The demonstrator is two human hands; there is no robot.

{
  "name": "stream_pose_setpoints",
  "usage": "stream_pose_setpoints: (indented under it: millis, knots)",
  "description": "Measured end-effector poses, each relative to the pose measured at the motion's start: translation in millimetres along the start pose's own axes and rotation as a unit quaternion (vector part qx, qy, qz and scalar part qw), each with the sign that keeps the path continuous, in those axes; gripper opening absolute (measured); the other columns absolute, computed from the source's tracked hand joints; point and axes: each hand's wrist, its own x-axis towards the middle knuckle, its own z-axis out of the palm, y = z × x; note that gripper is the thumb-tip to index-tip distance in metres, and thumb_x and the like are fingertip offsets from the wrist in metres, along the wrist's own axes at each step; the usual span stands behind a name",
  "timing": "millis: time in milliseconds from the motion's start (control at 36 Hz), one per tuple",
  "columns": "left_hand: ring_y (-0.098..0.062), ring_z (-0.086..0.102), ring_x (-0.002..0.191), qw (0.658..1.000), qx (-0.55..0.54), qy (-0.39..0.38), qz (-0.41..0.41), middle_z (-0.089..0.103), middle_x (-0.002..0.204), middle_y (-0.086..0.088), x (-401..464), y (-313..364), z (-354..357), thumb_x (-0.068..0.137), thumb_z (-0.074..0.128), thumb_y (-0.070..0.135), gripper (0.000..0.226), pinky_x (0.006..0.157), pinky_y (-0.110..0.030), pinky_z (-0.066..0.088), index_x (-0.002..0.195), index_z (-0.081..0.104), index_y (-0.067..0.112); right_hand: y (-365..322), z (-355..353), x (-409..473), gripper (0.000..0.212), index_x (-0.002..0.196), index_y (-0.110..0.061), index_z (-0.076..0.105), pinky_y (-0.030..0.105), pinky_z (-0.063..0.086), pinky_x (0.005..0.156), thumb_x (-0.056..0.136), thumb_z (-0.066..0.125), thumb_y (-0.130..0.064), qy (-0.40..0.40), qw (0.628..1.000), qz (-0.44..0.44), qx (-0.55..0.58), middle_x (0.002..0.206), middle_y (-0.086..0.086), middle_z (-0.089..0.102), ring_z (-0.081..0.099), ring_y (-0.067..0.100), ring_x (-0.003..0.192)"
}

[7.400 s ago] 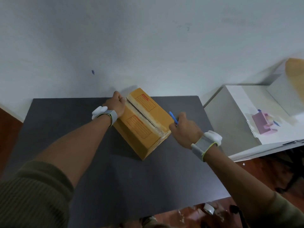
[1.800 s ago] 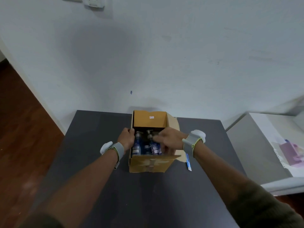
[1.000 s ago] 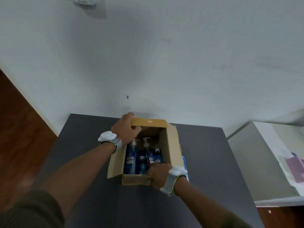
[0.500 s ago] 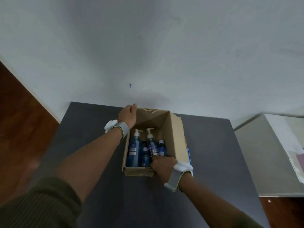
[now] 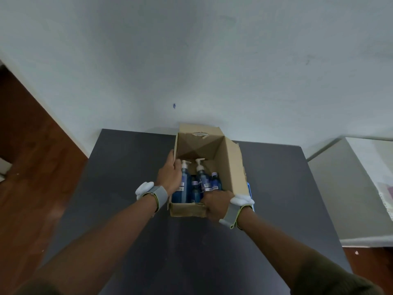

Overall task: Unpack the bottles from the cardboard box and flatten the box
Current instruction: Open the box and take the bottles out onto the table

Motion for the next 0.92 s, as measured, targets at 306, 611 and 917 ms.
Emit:
stream_pose_setpoints:
  millis: [306, 611, 917]
  knots:
    - [-0.021, 0.053, 0.127, 0.993, -0.114, 0.021, -0.002, 0.054, 0.145, 0.000, -2.8, 3.0, -1.2, 0.108, 0.023, 0.047, 0.050, 0.103, -0.031, 0.039, 0.154, 0.037, 0.031, 3.3, -48.3, 25.2, 0.067, 0.122, -0.023, 0.065, 0.039, 0.049, 0.099, 0.084, 0.041, -0.073, -0.085, 0.920, 0.085, 0.372, 0.118, -0.003, 0.067, 0.063, 0.019, 0.107]
    - [-0.024, 0.055, 0.125, 0.992, -0.116, 0.039, -0.013, 0.057, 0.141, 0.001, 7.8, -3.4, 5.5, 0.109, 0.025, 0.044, 0.043, 0.095, -0.027, 0.036, 0.150, 0.038, 0.042, 2.6, -44.1, 137.9, 0.052, 0.137, -0.006, 0.053, 0.029, 0.051, 0.078, 0.097, 0.055, -0.039, -0.045, 0.866, 0.254, 0.427, 0.136, 0.016, 0.056, 0.056, 0.032, 0.124]
    - [-0.019, 0.058, 0.117, 0.993, -0.108, 0.045, 0.009, 0.060, 0.134, 0.002, 12.6, -12.6, 9.3, 0.109, 0.025, 0.042, 0.044, 0.093, -0.026, 0.039, 0.152, 0.037, 0.039, -12.0, -41.5, 154.9, 0.065, 0.139, -0.023, 0.049, 0.037, 0.042, 0.106, 0.093, 0.034, -0.068, -0.043, 0.902, 0.301, 0.308, 0.146, 0.004, 0.050, 0.045, 0.027, 0.135]
